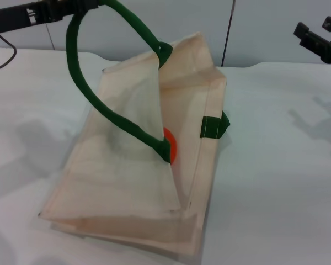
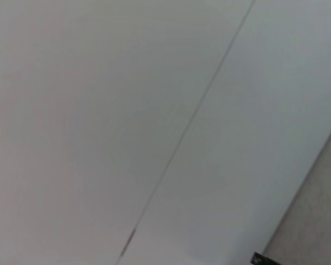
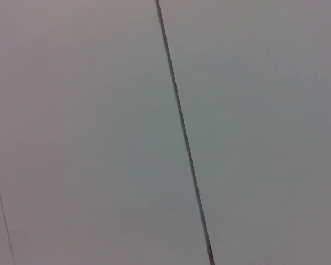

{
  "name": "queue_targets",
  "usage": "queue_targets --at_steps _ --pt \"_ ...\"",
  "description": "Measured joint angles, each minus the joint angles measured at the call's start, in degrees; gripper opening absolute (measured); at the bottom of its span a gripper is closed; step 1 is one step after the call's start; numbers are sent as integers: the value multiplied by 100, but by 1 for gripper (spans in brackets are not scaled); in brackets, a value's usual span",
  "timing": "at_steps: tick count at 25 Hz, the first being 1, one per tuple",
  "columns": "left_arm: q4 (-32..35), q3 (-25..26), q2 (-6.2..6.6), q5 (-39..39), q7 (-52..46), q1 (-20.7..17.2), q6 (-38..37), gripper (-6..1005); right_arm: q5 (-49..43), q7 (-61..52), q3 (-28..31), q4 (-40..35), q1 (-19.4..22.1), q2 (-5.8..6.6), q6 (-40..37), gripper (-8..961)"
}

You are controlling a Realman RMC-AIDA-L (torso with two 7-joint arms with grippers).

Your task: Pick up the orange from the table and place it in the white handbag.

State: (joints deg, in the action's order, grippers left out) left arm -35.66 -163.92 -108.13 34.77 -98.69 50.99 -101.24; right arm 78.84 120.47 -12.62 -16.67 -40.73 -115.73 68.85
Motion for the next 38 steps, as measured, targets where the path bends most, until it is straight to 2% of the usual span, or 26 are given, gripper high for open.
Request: queue_targets --at_steps 5,13,17,18,19,24,28,30,33,38 --pt "0 3 -48 124 104 -33 137 184 3 3 6 9 10 -2 -45 890" --pt "-2 5 -56 336 276 -129 161 413 18 21 15 6 16 -13 -133 890" --pt "74 21 -231 1020 1272 -416 357 591 272 434 30 233 13 -22 -271 890" --pt "304 30 -327 1558 1806 -614 654 635 383 634 31 344 13 -21 -306 890" --pt "304 30 -327 1558 1806 -614 654 665 479 817 32 431 13 -20 -347 890" --pt "1016 42 -518 2693 3124 -1058 1499 814 688 1187 32 679 7 -30 -623 890" --pt "1215 65 -790 3241 4518 -1211 1691 804 805 1246 32 679 16 -29 -693 889" --pt "1447 66 -863 3519 5154 -1271 1721 801 1206 1722 32 802 61 -49 -800 889" --pt "2318 65 -843 4118 6463 -1425 1759 801 1721 2336 43 1016 97 -63 -825 889" --pt "3130 62 -852 4967 7411 -1528 1834 801 3158 3949 199 1681 117 -74 -830 889"
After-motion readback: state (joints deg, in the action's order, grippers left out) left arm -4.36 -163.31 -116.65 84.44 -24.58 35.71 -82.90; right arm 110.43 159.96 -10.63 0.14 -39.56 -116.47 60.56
